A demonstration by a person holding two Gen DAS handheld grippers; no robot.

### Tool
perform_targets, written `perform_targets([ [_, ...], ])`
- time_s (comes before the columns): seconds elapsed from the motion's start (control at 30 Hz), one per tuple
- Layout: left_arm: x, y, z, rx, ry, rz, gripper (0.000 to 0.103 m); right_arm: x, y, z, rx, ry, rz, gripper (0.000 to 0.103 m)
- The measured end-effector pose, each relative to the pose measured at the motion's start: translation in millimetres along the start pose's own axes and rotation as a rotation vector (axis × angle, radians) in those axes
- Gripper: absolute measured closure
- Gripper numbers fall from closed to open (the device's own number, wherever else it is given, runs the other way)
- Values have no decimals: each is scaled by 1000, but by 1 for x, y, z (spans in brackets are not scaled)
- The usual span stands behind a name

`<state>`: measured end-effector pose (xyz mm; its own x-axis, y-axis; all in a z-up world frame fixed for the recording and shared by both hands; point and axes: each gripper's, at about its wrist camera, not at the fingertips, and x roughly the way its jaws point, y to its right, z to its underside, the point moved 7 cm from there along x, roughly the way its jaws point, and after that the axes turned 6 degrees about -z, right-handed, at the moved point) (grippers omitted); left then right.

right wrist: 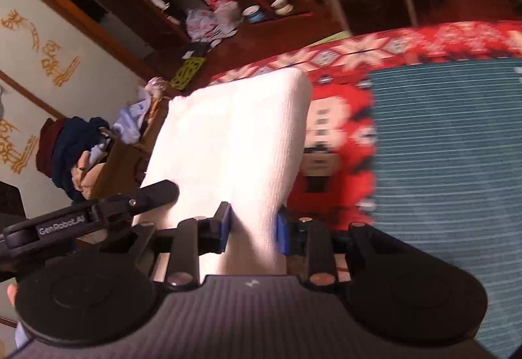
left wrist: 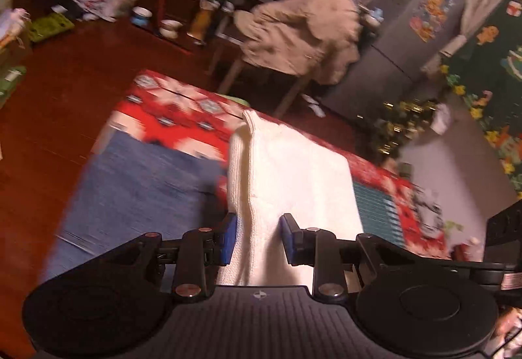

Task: Fold clothes
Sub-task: 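Lift the sweater with both grippers and carry it over the folded blue jeans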

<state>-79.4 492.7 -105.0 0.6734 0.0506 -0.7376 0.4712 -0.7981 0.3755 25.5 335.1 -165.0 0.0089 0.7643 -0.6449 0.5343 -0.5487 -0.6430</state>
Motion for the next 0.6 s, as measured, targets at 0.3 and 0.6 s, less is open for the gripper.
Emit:
perform_targets([
  [0.3,31,-86,-24,-68,-18,-41,75,99,-44,-4,-20,-73,20,72],
  [0.6,33,-108,-21,-102,17,-18,76,132,-43,-7,-51,-106,24,72],
])
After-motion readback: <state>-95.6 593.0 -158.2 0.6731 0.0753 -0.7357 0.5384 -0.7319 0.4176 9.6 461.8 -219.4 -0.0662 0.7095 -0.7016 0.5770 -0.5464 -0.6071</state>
